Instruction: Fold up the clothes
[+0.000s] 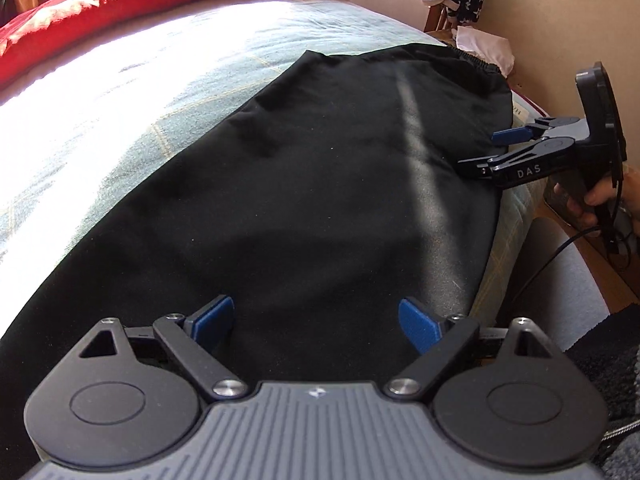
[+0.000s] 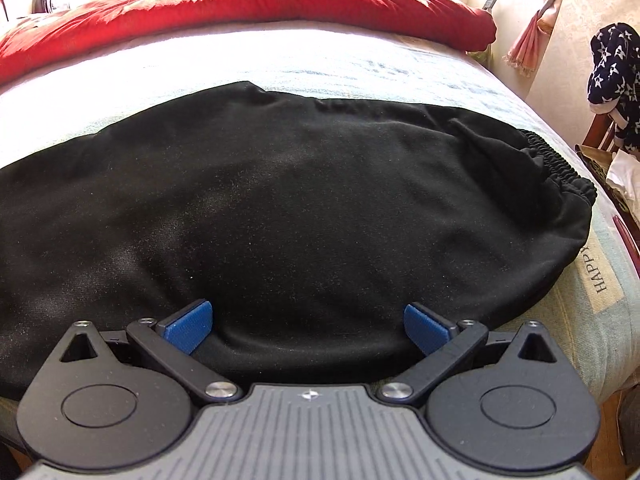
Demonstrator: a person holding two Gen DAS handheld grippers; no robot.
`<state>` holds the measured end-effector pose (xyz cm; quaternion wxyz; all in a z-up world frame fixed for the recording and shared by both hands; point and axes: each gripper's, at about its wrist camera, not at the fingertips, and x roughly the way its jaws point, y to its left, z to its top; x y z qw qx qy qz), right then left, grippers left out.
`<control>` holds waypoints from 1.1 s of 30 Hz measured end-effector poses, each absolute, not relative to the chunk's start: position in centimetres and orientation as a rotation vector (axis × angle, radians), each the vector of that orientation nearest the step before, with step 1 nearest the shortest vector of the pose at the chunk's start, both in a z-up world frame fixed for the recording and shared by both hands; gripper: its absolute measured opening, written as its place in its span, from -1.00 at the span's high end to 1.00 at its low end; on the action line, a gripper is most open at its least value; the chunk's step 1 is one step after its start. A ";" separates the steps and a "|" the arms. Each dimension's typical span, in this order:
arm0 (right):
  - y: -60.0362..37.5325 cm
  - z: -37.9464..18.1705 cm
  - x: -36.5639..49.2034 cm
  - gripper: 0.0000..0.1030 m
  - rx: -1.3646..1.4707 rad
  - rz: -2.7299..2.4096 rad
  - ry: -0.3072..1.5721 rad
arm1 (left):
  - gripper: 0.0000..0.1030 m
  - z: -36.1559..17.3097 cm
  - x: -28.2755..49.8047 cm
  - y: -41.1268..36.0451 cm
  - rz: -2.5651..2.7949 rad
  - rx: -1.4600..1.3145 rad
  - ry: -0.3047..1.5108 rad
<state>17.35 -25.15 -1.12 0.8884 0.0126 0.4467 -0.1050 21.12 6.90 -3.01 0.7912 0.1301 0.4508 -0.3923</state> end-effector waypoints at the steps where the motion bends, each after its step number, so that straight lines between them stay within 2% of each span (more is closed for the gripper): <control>1: -25.1 -1.0 17.4 -1.00 0.024 -0.221 0.929 | -0.74 -2.8 21.0 7.2 -0.843 0.268 0.964; 8: -21.2 1.2 18.8 -1.00 -0.032 -0.040 0.864 | -0.74 -1.8 22.2 9.7 -0.730 0.186 0.926; 15: -18.6 -2.0 20.3 -1.00 -0.103 0.042 0.946 | -0.74 -3.3 22.3 11.6 -0.643 0.139 0.965; 33: -19.1 -2.1 20.5 -1.00 -0.084 0.045 0.986 | -0.74 -3.2 22.0 16.9 -0.447 -0.040 0.975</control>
